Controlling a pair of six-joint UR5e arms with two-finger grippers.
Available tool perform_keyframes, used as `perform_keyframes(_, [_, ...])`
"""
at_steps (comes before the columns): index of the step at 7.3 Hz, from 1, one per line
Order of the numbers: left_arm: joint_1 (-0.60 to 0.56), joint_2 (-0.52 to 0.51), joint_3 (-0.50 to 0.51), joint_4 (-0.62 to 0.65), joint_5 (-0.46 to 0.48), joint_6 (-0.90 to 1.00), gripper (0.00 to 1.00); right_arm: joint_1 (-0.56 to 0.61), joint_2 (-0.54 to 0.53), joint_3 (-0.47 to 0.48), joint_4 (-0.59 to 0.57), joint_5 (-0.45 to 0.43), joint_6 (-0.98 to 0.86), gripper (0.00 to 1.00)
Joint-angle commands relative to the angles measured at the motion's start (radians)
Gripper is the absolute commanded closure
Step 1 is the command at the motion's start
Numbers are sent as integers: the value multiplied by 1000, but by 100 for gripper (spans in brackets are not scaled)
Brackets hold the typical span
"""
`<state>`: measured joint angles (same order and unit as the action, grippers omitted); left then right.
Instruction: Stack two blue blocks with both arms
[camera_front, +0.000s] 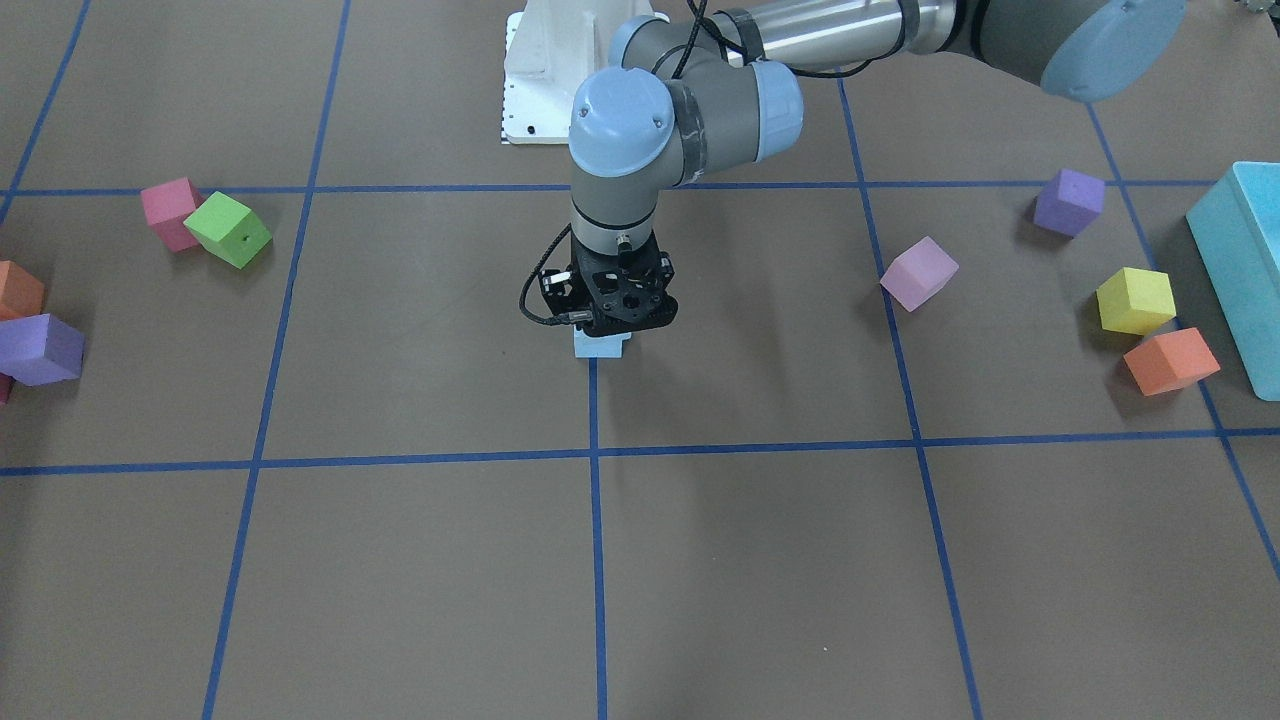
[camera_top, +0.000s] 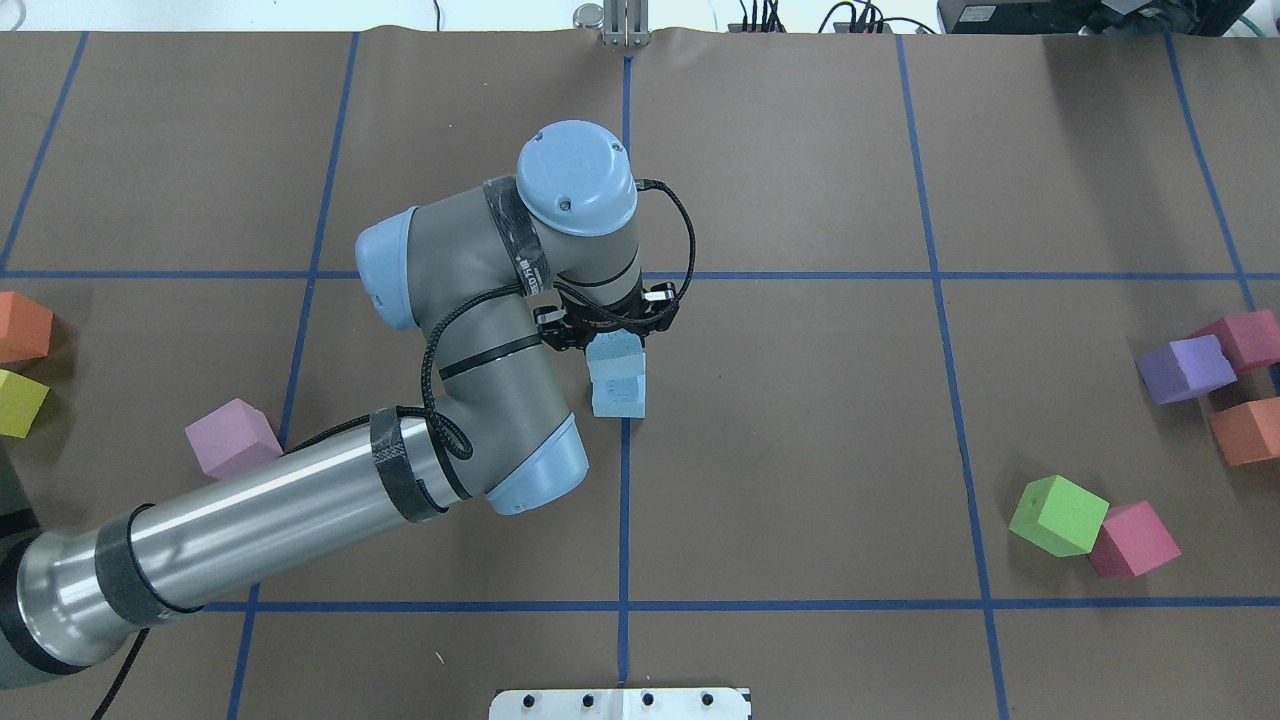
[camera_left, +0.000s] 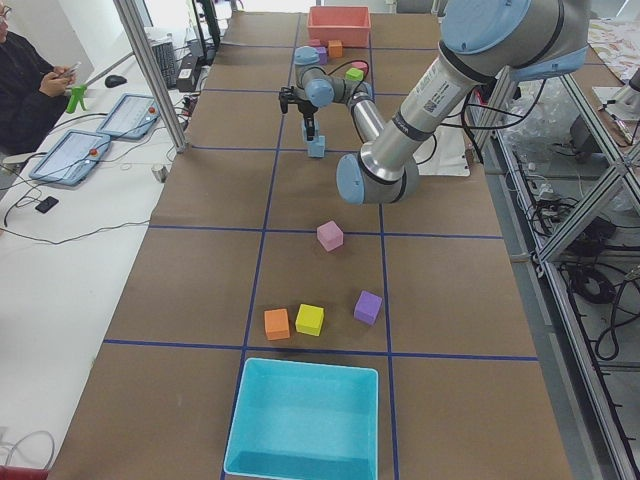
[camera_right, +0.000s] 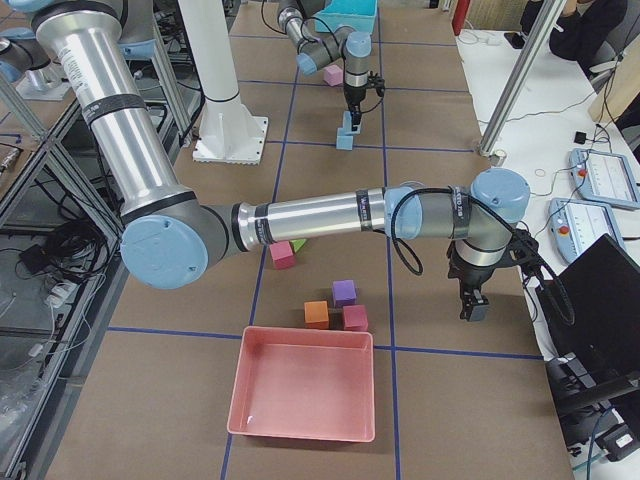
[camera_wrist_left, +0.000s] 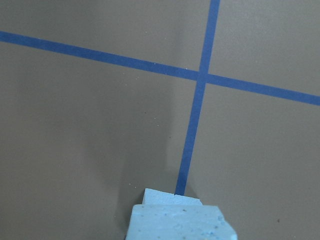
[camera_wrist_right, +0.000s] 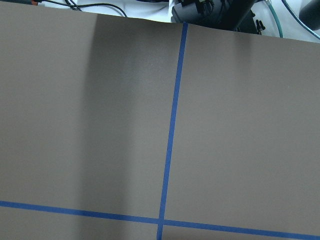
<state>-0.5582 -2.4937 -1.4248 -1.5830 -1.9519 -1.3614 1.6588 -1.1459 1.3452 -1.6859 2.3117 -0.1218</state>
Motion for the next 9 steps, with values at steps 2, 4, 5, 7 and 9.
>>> perform_keyframes(2, [1,2,6,-5,2,4,44,-1,2,0,0,0,2,0])
perform_keyframes(4, [3,6,4,-5,2,4,44,-1,2,0,0,0,2,0])
perform_keyframes(5, [6,13,1,-3,2,4,44,-2,2,0,0,0,2,0])
perform_keyframes(7, [17,13,-2,-2,2,2,44,-2,2,0,0,0,2,0])
perform_keyframes(9, [21,15,-14,1,2,-1,44,-4,2,-1,0,0,2,0])
